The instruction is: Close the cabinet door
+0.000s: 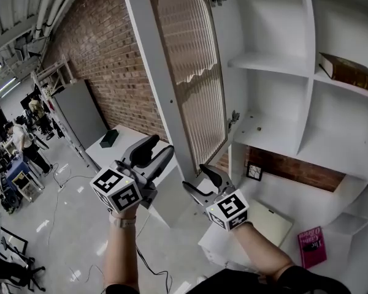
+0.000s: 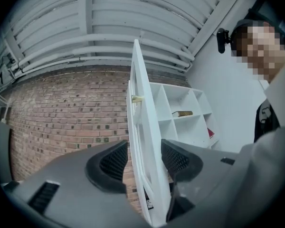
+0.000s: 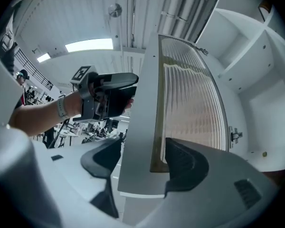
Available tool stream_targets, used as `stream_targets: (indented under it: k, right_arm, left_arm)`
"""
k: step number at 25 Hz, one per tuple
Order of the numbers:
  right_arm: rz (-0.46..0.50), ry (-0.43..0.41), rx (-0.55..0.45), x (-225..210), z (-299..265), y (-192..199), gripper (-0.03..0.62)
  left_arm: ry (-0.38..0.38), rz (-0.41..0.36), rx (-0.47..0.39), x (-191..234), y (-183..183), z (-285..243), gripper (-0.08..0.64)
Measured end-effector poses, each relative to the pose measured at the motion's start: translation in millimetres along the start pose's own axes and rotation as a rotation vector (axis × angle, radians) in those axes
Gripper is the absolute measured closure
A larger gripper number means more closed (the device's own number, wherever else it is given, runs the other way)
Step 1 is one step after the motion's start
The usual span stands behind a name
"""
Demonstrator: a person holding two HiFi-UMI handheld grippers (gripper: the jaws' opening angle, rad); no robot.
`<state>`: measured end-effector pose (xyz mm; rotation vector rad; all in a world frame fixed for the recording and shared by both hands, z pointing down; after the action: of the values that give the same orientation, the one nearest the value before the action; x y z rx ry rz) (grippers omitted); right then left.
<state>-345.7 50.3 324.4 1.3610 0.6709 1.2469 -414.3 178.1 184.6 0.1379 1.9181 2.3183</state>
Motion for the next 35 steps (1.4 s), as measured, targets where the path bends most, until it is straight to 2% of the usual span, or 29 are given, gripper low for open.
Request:
stream_targets:
  k: [4,13,18,23,35]
  right_arm:
    - [0.02,0.019,0.008,1,-9,2,0.314]
    - [0.025,0.051,-0.012,4,-10,1,0.312]
    - [0.009,0.048,-0.011,4,-4,1,0.313]
    - [-0.018,0.053,-0.004,2,5,-1,0.316]
    - [-0.007,0.077,0.0,-4,45,-5,0.321]
  left_arm:
    - [0.057,0.008,-0.013,5,0,-1,0.345]
    - [0.11,0.029,-0.033,9,1,-3,0.345]
    - [0.109,0.037,-0.046,3,3,-2,0.35]
    - [0.099,0.036,-0.054,-8,4,-2,0.388]
    - [0.075,0.027,-0.059,-53,9,-14,0.445]
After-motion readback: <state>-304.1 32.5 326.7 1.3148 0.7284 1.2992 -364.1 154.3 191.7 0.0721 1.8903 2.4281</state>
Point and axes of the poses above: the fingertips, and each gripper's own axes: z backward along the fingers, x to its left, y out of its underside, the point moved 7 cm from there along z, backward along the fingers, and after that the axes turned 8 degrees about z, right-handed, at the moved point
